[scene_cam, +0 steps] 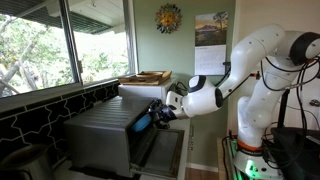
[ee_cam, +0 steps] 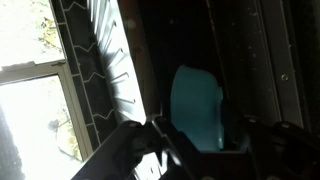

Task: Pick the blue bowl from the top tray of the oven and turn it right side up, put the blue bowl back onto the top tray of the oven

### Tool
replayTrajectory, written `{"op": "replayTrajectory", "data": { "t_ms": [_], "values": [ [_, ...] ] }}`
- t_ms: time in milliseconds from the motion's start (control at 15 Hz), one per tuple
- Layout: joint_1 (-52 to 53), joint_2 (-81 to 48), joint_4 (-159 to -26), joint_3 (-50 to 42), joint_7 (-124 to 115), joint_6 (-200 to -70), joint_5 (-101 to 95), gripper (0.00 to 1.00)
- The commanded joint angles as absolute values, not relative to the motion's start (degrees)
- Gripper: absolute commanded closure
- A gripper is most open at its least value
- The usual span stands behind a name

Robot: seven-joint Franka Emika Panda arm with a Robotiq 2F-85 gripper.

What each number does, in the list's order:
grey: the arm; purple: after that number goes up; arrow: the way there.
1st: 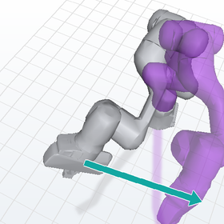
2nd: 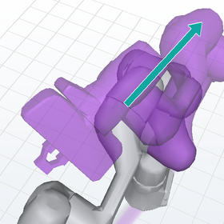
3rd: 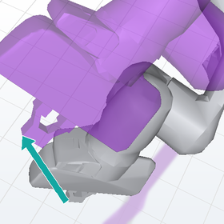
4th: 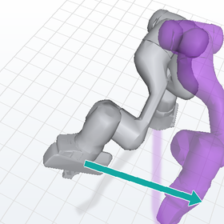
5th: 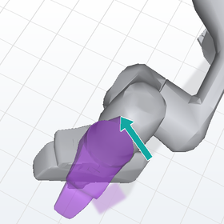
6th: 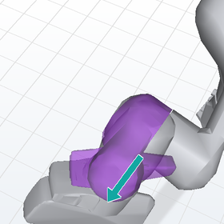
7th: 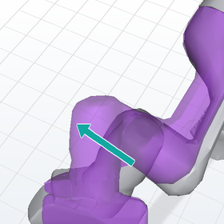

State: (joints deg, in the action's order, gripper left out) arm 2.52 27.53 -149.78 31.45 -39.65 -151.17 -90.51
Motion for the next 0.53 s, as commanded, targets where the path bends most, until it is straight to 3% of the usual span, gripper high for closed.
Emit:
{"op": "replayTrajectory", "data": {
  "t_ms": [0, 267, 400, 467],
  "values": [
    [1.4, 24.5, -149.0, 32.9, -44.7, -150.0, -95.4, 0.73],
    [1.0, 22.7, -148.3, 32.9, -46.0, -148.9, -97.7, 0.57],
    [0.9, 22.2, -147.9, 32.8, -45.8, -148.8, -98.0, 0.22],
    [0.9, 22.1, -147.7, 32.5, -45.2, -149.2, -97.8, 0.17]
  ]
}}
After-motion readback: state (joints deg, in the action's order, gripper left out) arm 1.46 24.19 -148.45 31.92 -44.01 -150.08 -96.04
